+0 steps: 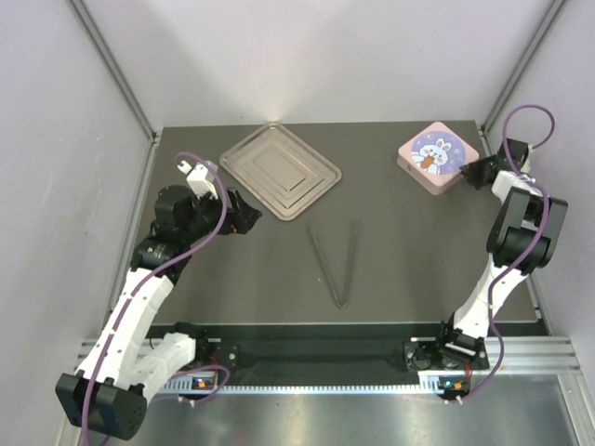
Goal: Pack the chocolate
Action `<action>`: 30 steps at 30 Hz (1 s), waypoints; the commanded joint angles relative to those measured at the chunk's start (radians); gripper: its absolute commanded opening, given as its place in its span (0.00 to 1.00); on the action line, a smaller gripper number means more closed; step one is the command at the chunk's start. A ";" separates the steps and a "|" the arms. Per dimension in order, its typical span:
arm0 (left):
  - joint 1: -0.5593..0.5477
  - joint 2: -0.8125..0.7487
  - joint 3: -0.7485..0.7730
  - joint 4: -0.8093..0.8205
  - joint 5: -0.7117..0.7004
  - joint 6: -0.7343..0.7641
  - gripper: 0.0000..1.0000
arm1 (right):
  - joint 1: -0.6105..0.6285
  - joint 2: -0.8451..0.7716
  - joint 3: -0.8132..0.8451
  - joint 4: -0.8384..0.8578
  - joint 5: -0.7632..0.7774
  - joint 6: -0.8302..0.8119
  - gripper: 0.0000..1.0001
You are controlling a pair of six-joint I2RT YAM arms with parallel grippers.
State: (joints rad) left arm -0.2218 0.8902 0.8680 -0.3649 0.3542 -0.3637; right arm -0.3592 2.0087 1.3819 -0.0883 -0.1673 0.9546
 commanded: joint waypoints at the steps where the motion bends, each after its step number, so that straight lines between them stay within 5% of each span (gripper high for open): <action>1: 0.007 -0.014 -0.001 0.046 0.012 0.000 0.91 | -0.001 0.001 -0.052 -0.197 0.067 -0.040 0.18; 4: 0.007 -0.016 -0.003 0.046 0.009 0.000 0.91 | -0.009 0.015 -0.015 -0.208 0.065 -0.056 0.28; 17: 0.012 -0.005 -0.001 0.046 0.009 0.002 0.91 | -0.006 -0.077 0.140 -0.257 0.150 -0.200 0.38; 30: 0.016 -0.008 -0.004 0.049 0.016 0.002 0.91 | 0.101 -0.142 0.195 -0.263 0.121 -0.549 0.55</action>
State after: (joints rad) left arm -0.2100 0.8906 0.8673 -0.3603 0.3546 -0.3641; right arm -0.3046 1.9347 1.5002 -0.3626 -0.0376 0.5549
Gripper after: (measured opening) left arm 0.908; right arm 0.545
